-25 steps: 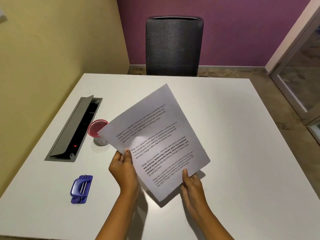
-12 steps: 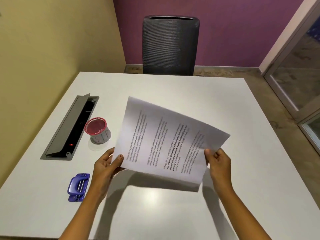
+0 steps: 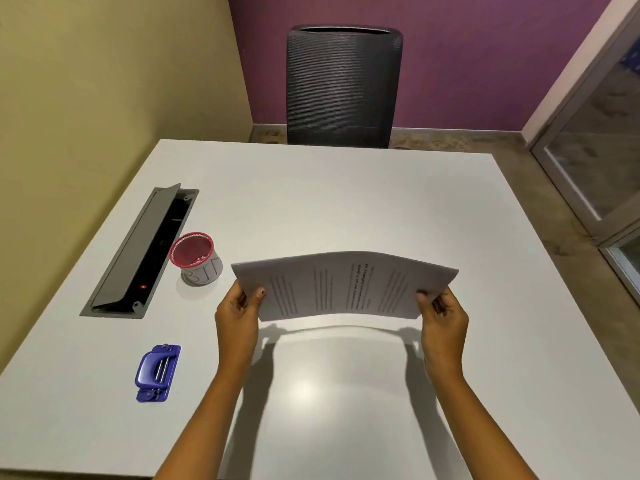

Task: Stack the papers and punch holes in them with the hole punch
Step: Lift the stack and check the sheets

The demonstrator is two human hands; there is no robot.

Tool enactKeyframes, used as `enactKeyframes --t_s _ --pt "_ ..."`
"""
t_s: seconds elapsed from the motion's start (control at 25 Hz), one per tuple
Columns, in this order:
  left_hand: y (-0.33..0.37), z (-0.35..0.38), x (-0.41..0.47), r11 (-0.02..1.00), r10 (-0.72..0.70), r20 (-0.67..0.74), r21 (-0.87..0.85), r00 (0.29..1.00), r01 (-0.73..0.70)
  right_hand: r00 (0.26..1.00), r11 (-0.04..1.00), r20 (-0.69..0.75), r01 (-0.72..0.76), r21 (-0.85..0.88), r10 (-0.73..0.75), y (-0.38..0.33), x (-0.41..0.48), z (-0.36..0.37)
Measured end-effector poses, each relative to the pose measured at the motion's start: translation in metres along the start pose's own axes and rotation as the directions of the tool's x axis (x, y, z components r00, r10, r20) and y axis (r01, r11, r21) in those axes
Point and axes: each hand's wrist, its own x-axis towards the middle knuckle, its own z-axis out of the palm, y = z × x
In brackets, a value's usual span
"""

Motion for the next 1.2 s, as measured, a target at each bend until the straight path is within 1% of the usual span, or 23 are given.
enactKeyframes --t_s 0.12,0.28,0.36,0.56,0.72,0.88,1.04,1.2 --pt "-0.005 0.007 0.0 1.0 -0.003 -0.043 -0.015 0.999 0.002 1.0 1.0 -0.026 -0.011 0.027 0.012 0.008 0.003 0.001" --pt "-0.021 0.007 -0.007 0.997 -0.078 -0.038 0.014 0.996 0.078 0.999 0.997 -0.002 -0.053 -0.051 0.053 0.026 0.0 0.0" --pt "-0.027 0.007 -0.01 0.994 -0.109 -0.033 0.016 0.993 0.11 0.997 0.996 0.004 -0.072 -0.06 0.072 0.032 -0.002 0.001" --pt "-0.032 0.006 -0.011 0.995 -0.097 -0.071 -0.003 0.993 0.097 0.999 0.999 -0.023 -0.036 -0.03 0.036 0.036 0.001 -0.001" --pt "-0.035 0.008 -0.015 0.993 -0.109 -0.053 0.026 0.993 0.111 0.998 0.997 0.007 -0.068 -0.032 0.069 0.04 -0.003 0.0" --pt "-0.035 0.008 -0.014 0.995 -0.1 -0.06 0.025 0.993 0.101 0.998 0.998 -0.003 -0.055 -0.013 0.055 0.039 -0.002 0.0" --pt "-0.038 0.011 -0.016 0.992 -0.116 -0.058 0.036 0.992 0.118 0.995 0.994 0.006 -0.094 -0.06 0.095 0.043 -0.002 0.001" --pt "-0.04 0.01 -0.013 0.995 -0.083 -0.038 0.053 0.996 0.085 0.994 0.991 0.008 -0.106 -0.084 0.107 0.046 0.004 -0.002"
